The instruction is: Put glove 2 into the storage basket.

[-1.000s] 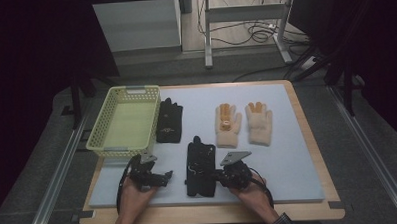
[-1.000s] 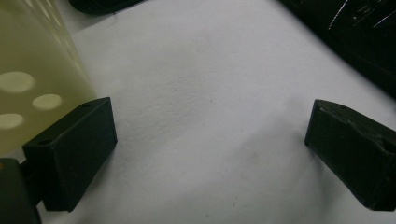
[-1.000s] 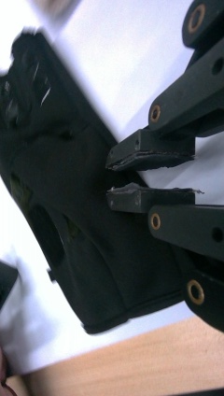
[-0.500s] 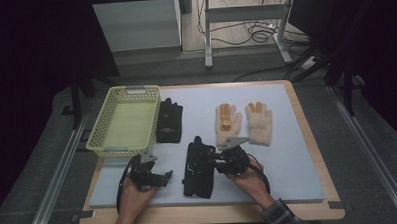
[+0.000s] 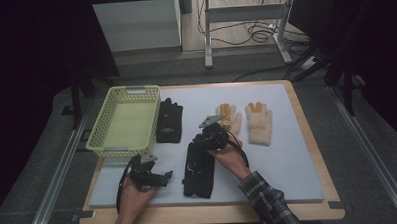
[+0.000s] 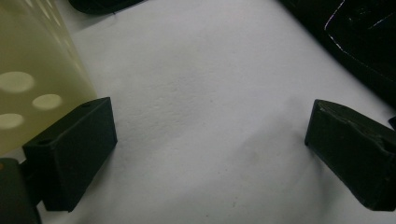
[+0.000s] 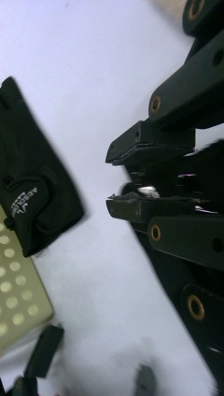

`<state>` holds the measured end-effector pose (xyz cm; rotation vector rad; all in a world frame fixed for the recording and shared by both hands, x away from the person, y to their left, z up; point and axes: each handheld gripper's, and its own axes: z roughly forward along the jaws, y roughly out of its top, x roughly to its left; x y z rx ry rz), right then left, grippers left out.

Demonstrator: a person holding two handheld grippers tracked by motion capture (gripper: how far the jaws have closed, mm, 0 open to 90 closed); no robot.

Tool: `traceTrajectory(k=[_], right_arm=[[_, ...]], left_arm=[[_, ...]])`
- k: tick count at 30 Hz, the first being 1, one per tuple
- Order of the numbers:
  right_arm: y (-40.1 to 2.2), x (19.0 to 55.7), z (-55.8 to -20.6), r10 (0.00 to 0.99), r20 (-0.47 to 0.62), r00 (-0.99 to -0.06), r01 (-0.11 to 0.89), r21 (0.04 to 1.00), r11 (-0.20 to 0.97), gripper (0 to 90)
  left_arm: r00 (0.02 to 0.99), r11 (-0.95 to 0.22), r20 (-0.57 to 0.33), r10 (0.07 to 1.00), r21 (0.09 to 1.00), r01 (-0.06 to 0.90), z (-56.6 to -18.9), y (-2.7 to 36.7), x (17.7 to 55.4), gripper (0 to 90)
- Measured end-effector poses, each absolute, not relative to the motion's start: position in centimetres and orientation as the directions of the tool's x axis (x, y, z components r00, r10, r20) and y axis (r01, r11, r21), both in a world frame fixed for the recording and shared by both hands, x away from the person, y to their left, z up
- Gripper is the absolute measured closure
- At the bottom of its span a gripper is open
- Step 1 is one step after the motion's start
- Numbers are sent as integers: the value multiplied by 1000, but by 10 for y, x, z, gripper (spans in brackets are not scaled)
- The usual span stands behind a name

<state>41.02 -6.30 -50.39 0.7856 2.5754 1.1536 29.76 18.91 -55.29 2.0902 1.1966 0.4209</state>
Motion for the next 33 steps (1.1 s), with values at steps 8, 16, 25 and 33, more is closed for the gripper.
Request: traceTrajectory(k=[8, 16, 25, 33], right_arm=[[-29, 442, -508, 545, 30, -838, 386, 738, 554, 735], [-7, 475, -514, 571, 30, -820, 407, 731, 547, 714], [10, 501, -524, 599, 33, -800, 435, 720, 541, 563], [26, 513, -531, 583, -17, -812, 404, 705, 583, 507]], left_arm=[[524, -343, -55, 850, 698, 629, -553, 189, 298, 25], [525, -343, -56, 850, 698, 629, -553, 189, 298, 24], [525, -342, -56, 849, 698, 629, -553, 189, 298, 24], [524, -342, -56, 850, 698, 629, -553, 189, 298, 24]])
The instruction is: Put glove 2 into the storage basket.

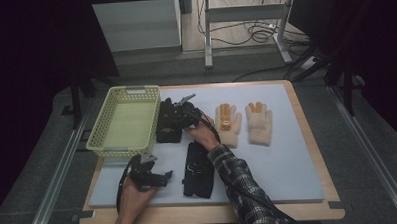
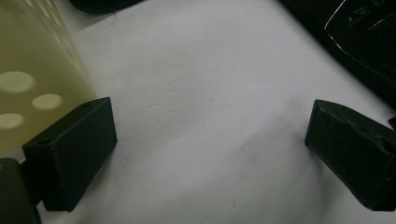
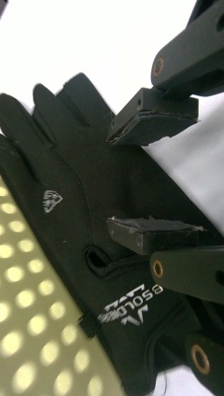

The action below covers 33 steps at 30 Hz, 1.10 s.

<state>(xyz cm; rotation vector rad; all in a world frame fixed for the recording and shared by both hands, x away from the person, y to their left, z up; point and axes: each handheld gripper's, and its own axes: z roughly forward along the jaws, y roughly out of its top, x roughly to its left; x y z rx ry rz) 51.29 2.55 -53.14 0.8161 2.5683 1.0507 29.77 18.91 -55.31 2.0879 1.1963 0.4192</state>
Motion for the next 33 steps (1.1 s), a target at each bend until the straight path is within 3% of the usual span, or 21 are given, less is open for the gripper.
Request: traceTrajectory(k=[4, 8, 9, 14, 21, 33], right_arm=[[24, 516, -536, 607, 27, -794, 444, 708, 550, 591], [21, 514, -538, 623, 102, -776, 492, 716, 495, 819], [22, 514, -537, 623, 98, -776, 494, 709, 503, 837], [24, 511, -529, 622, 76, -780, 492, 689, 532, 848], [9, 502, -508, 620, 166, -767, 525, 718, 457, 848], [-17, 464, -464, 589, 177, -788, 483, 771, 415, 849]], left_arm=[[524, -343, -55, 850, 697, 629, -553, 189, 298, 24], [524, -343, -55, 850, 698, 629, -553, 189, 298, 24], [525, -344, -55, 850, 697, 629, -553, 189, 298, 24], [528, -349, -52, 848, 694, 629, -553, 190, 298, 24], [527, -348, -52, 848, 696, 628, -553, 189, 298, 24], [528, -350, -51, 848, 695, 628, -553, 190, 298, 24]])
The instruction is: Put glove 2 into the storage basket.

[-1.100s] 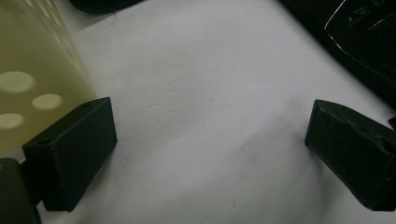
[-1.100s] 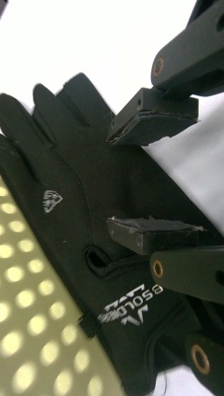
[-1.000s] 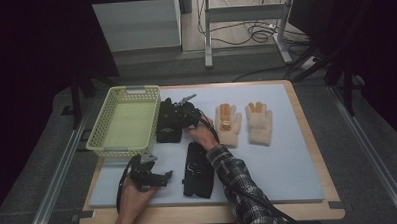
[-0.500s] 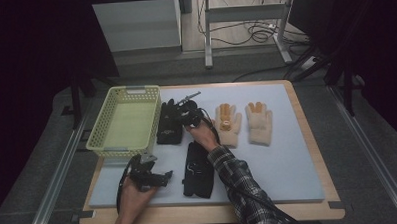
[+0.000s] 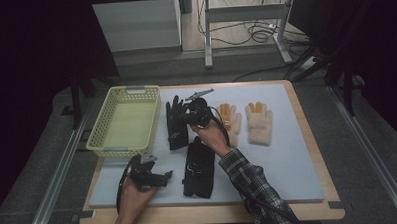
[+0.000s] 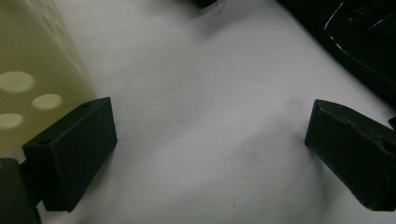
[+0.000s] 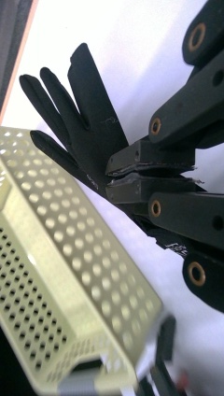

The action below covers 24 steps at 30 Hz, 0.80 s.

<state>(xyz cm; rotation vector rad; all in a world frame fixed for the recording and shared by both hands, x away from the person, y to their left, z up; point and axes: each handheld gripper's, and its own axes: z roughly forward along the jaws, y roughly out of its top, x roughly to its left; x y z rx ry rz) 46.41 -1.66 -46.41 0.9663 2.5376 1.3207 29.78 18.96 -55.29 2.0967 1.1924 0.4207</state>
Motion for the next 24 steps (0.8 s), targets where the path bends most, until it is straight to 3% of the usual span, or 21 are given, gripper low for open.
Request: traceTrajectory(k=[11, 24], right_arm=[[-57, 392, -437, 551, 197, -811, 454, 805, 381, 848], [-80, 332, -450, 556, 208, -804, 464, 805, 369, 870]], left_arm=[[528, -349, -51, 848, 696, 627, -553, 190, 298, 24], [525, -343, -56, 849, 697, 630, -553, 189, 298, 24]])
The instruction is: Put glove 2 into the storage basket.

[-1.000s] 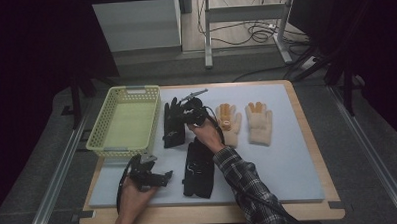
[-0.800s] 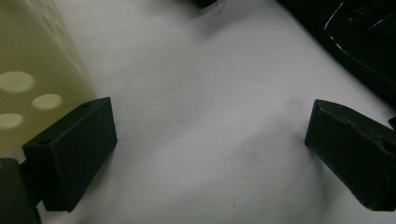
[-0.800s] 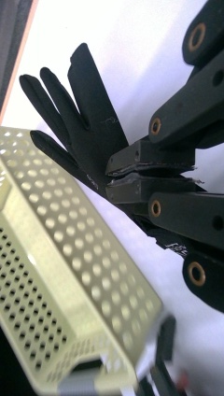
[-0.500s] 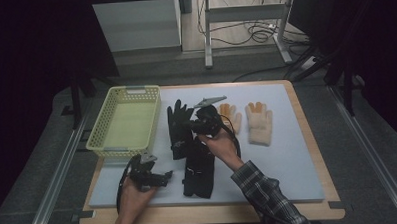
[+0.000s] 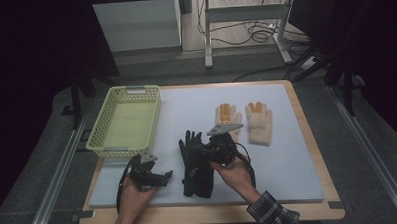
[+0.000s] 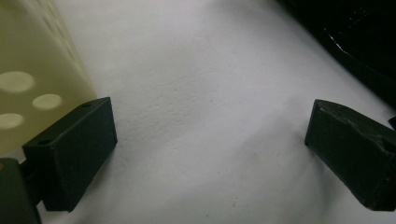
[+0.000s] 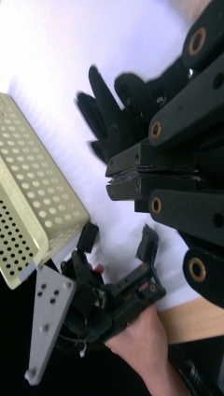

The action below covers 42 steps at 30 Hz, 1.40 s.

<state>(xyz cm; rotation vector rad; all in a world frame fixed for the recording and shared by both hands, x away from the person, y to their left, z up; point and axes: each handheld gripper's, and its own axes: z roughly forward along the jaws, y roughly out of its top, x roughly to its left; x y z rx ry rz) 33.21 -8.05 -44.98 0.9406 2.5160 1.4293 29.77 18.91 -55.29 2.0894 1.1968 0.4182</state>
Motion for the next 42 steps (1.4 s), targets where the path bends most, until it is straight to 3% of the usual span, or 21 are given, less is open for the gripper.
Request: traceTrajectory(k=[10, 14, 16, 19, 21, 23, 25, 26, 27, 29, 33, 36, 42], right_arm=[[-97, 315, -479, 598, 133, -790, 470, 758, 452, 844], [-107, 318, -480, 588, 106, -802, 446, 760, 473, 693], [-106, 320, -479, 578, 92, -811, 430, 764, 481, 662], [-88, 330, -484, 522, 35, -852, 366, 752, 548, 496], [-78, 337, -492, 503, 11, -864, 353, 725, 591, 459], [-73, 340, -497, 501, -11, -865, 347, 707, 616, 459], [-68, 350, -518, 485, -12, -874, 354, 666, 656, 646], [-68, 350, -518, 485, -12, -874, 354, 666, 656, 646], [-70, 352, -521, 491, 39, -871, 381, 684, 622, 703], [-69, 351, -519, 511, 28, -859, 392, 677, 623, 830], [-66, 345, -512, 543, 13, -839, 406, 679, 612, 871], [-73, 340, -493, 581, 102, -808, 455, 734, 504, 872], [-72, 337, -471, 632, 125, -765, 470, 779, 414, 872]], left_arm=[[523, -341, -56, 851, 698, 630, -553, 189, 298, 25], [523, -342, -56, 851, 697, 630, -553, 189, 298, 25], [525, -345, -53, 849, 698, 628, -553, 189, 298, 24], [526, -346, -52, 849, 697, 628, -553, 189, 298, 25], [525, -344, -54, 850, 697, 629, -553, 189, 298, 25], [524, -344, -53, 850, 697, 629, -553, 189, 298, 24], [528, -352, -48, 848, 695, 627, -553, 189, 298, 25], [528, -352, -48, 848, 695, 627, -553, 189, 298, 25], [528, -352, -48, 848, 695, 627, -553, 189, 298, 25], [527, -349, -51, 849, 695, 629, -553, 189, 298, 25], [524, -345, -53, 850, 697, 629, -553, 189, 298, 24], [525, -347, -50, 849, 697, 628, -553, 189, 298, 25], [526, -346, -51, 849, 697, 628, -553, 189, 298, 24]])
